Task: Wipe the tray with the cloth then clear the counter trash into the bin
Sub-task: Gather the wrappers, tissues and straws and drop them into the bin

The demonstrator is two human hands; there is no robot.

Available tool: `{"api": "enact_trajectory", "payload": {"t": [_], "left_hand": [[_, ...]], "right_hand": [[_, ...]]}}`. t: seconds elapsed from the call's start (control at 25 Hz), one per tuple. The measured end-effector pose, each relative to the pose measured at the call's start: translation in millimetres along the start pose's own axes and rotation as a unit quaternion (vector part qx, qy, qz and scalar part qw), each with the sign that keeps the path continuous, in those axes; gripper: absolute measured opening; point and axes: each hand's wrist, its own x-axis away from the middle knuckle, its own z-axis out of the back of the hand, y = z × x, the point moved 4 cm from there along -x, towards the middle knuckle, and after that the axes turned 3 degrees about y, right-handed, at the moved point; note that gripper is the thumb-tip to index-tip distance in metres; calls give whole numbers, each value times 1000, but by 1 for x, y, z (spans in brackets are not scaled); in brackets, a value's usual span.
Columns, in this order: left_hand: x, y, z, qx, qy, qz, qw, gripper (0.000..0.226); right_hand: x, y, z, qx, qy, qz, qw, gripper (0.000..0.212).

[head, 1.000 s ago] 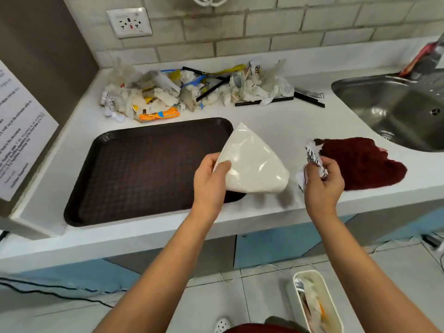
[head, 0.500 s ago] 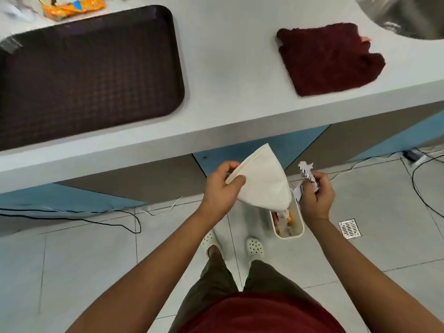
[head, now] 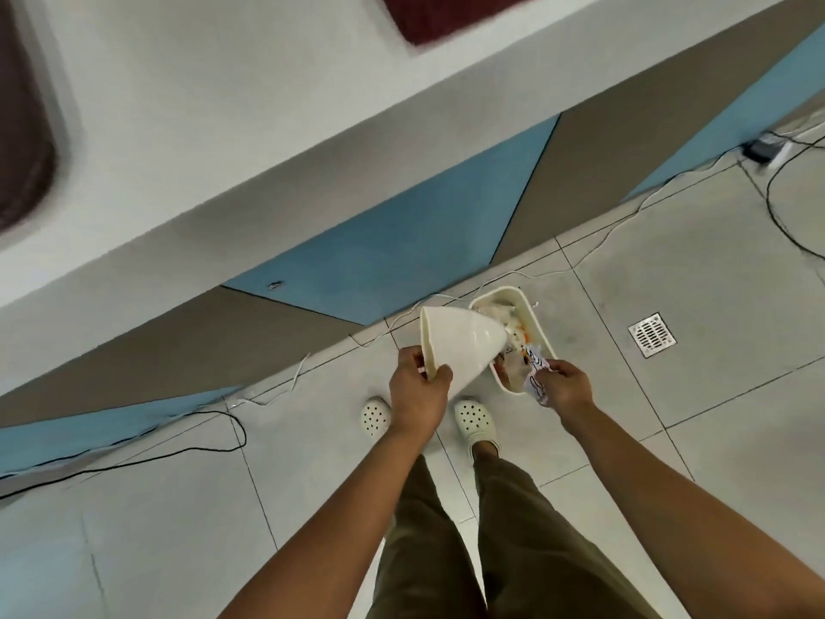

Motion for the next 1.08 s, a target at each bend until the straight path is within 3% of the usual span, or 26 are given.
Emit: {"api": "enact_trajectory", "payload": {"t": [0.32, 0.56, 0.8, 0.96, 1.08], "left_hand": [[-85, -33, -81, -59, -14, -21, 998, 27], [-139, -52, -136, -65, -21, 8, 998, 30], [-167, -65, -180, -74, -37, 51, 995, 30], [-177, -71, -204, -72, -3, 27, 997, 26], [-182, -75, -216, -67, 24, 13, 997, 26]], "right_hand": [[-90, 51, -22, 7, 39, -123, 992, 31], [-146, 64, -37, -13, 54, -150, 987, 25], [-189, 55, -55, 89, 18, -70, 993, 30], [-207, 60, -63, 139, 3, -47, 989, 32], [-217, 61, -68, 172, -66, -3, 983, 37]]}}
